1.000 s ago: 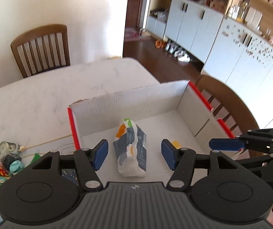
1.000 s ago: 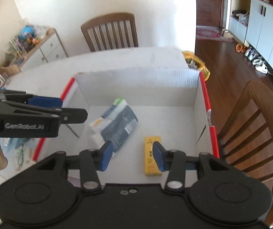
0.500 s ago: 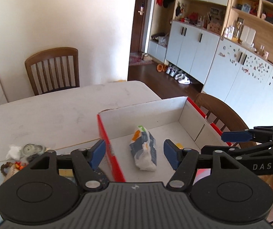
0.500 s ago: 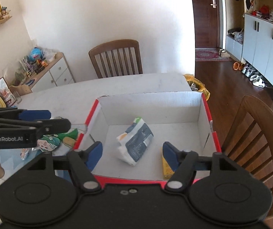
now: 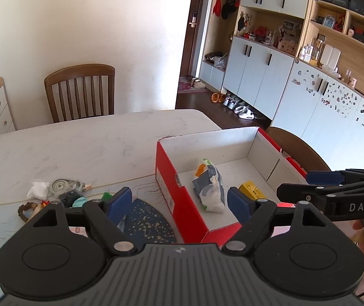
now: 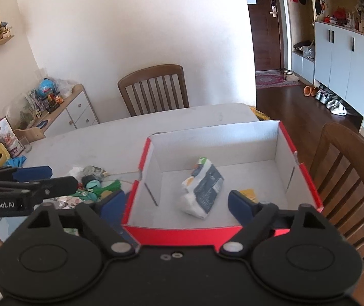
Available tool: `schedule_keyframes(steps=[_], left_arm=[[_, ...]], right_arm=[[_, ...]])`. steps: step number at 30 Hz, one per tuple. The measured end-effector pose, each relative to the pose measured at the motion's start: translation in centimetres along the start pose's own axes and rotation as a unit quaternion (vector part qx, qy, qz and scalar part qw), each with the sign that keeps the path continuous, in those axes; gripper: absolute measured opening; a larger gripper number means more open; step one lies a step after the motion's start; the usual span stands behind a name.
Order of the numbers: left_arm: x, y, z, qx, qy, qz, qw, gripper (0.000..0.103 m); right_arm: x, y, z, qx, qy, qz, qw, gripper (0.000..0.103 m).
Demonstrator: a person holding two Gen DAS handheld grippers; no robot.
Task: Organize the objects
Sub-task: 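Move both grippers back to the pile on the table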
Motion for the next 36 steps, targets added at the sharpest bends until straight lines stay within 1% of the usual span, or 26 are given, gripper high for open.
schedule_keyframes(steps=[2, 4, 6, 8, 9, 14, 18, 20, 26, 32, 36], left_arm=[[-0.4, -0.5, -0.2, 0.000, 0.002, 0.003, 1.0000, 0.087], [-0.9, -1.1, -0.5, -0.001, 0.004, 0.005, 1.0000, 0.091], [-1.4, -1.8, -0.7, 0.002, 0.007, 0.006, 1.0000, 0.094], [-1.9, -2.5, -1.0, 0.004, 0.011, 0.011, 0.9999, 0.101], [-2.2, -2.8, -1.1, 0.006, 0.012, 0.012, 0.9998, 0.102], [-3.5, -5.5, -1.6, -0.005, 0.014, -0.007, 0.9999, 0.103], [-4.7, -7.3, -2.4, 0.005, 0.030, -0.004, 0.9995, 0.103], [-5.1, -8.1, -2.6, 0.010, 0.032, -0.007, 0.9994, 0.103], [-6.9, -11.4, -3.3, 0.006, 0.032, -0.038, 0.9987, 0.103], [-8.1, -14.7, -3.8, 0.037, 0.045, -0.058, 0.9966, 0.103], [-8.7, -16.8, -3.3, 0.047, 0.039, -0.062, 0.9962, 0.103]], right_arm=[[-0.1, -0.8, -0.1, 0.000, 0.007, -0.001, 1.000, 0.096], [-0.2, -1.6, -0.1, 0.001, 0.012, -0.003, 1.000, 0.098], [-0.3, -2.7, 0.0, 0.002, 0.015, -0.007, 1.000, 0.098], [-0.3, -3.6, 0.3, 0.006, 0.013, -0.011, 1.000, 0.098], [-0.3, -4.1, 0.4, 0.008, 0.011, -0.013, 1.000, 0.098], [-0.4, -6.3, 1.1, 0.010, 0.010, -0.018, 1.000, 0.098], [-0.6, -7.9, 1.7, 0.007, 0.006, -0.025, 1.000, 0.098], [-0.7, -8.7, 2.1, 0.009, 0.002, -0.029, 1.000, 0.098], [-1.2, -11.1, 3.3, 0.013, -0.006, -0.048, 0.999, 0.097], [-1.1, -13.3, 5.1, 0.018, -0.015, -0.058, 0.998, 0.097], [-0.9, -14.5, 6.5, 0.020, -0.022, -0.065, 0.997, 0.097]])
Point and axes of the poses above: each gripper's, at about its wrist camera, not at the fingertips, and z roughly the way its jaws point, y to its right, x to its top, the point moved 5 cm from there along z, roughly the way its jaws point, and after that the axes turned 15 degrees about -y, right-handed, at the moved point
